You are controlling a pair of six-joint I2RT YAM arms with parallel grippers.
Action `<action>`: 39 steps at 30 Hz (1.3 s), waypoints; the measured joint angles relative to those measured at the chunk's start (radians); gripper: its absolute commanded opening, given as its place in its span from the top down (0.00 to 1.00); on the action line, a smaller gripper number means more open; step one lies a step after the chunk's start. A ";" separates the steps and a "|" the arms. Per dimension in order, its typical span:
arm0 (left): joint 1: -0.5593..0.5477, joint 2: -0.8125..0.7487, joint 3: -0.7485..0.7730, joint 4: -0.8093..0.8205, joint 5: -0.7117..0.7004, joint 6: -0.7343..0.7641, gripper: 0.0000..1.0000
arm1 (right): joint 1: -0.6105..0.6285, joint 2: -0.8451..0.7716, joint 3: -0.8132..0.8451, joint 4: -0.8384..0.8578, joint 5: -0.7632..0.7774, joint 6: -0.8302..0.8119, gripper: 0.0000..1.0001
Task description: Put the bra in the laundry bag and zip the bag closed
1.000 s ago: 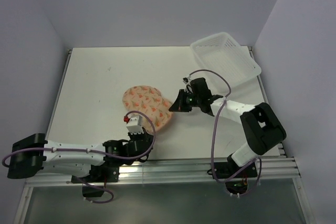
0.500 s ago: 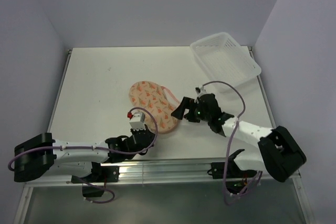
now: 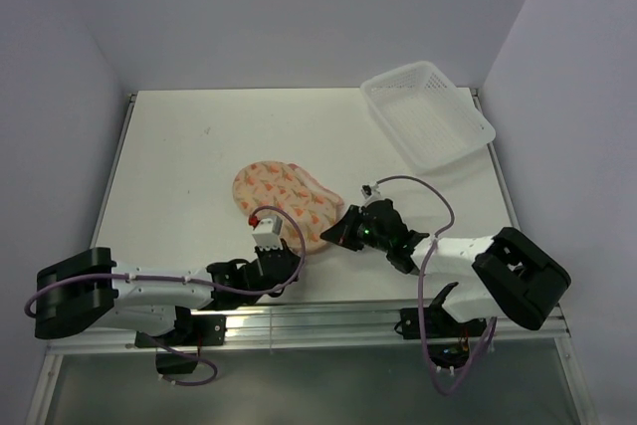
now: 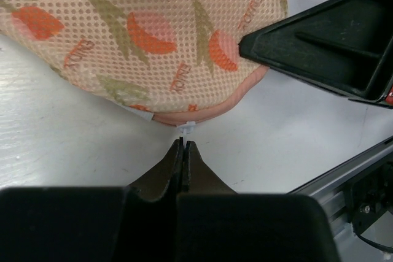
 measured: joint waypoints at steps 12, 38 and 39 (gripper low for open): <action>0.003 -0.142 -0.002 -0.122 -0.064 -0.023 0.65 | -0.094 0.054 0.103 -0.072 -0.083 -0.114 0.89; -0.023 -0.660 0.391 -0.676 -0.280 0.174 0.01 | -0.130 -0.800 0.211 -0.617 0.212 -0.405 0.00; -0.023 -0.671 0.405 -0.679 -0.283 0.190 0.01 | -0.130 -0.867 0.218 -0.642 0.221 -0.412 0.00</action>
